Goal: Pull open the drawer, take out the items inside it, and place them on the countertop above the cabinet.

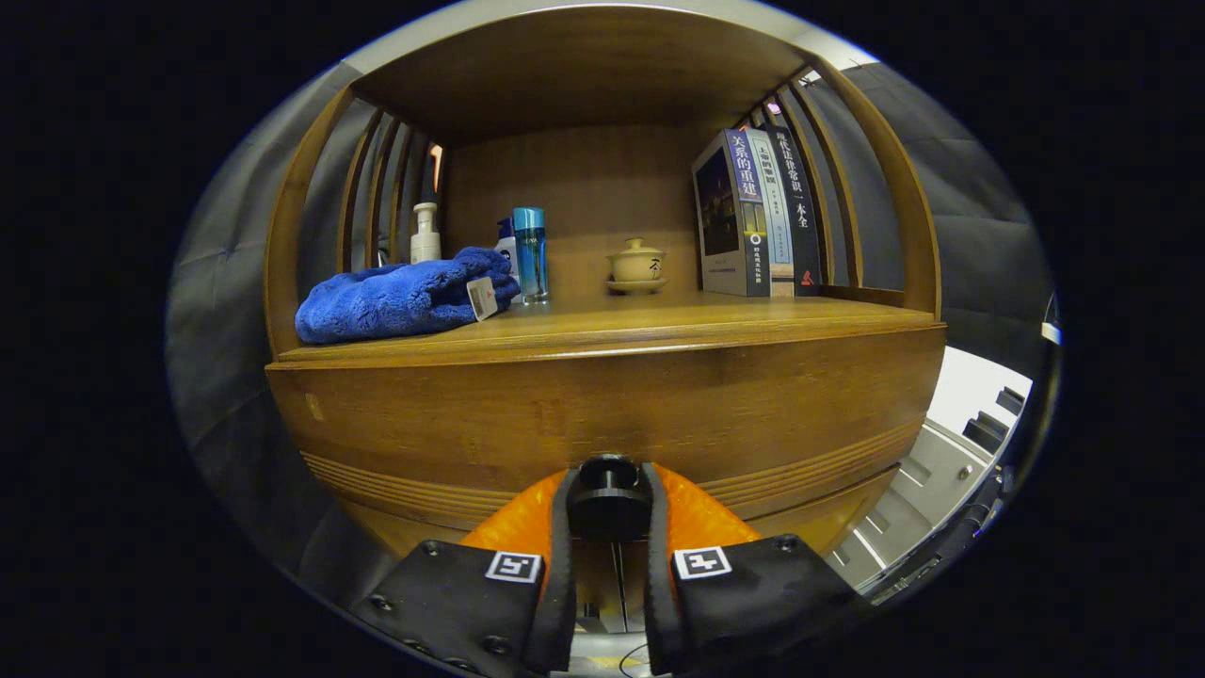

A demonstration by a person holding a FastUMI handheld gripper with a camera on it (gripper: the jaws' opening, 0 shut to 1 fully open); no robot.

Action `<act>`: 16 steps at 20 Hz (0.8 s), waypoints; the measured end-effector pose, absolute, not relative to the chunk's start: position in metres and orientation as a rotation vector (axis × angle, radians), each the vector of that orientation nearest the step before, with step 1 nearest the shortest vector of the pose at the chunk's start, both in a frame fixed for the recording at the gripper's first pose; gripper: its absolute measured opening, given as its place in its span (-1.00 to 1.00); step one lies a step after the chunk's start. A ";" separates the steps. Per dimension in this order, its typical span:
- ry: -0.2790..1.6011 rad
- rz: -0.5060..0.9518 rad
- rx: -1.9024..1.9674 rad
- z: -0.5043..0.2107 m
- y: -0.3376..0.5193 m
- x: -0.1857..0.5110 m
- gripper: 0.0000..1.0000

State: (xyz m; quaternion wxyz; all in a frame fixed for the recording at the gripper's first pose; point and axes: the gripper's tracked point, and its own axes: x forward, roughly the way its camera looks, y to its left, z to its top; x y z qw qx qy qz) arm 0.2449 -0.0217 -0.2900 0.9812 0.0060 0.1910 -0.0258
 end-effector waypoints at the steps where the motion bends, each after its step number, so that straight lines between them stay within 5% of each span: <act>1: 0.384 -0.052 0.008 -0.289 -0.022 0.244 -0.24; 16: 0.448 -0.024 0.025 -0.269 -0.018 0.116 -0.25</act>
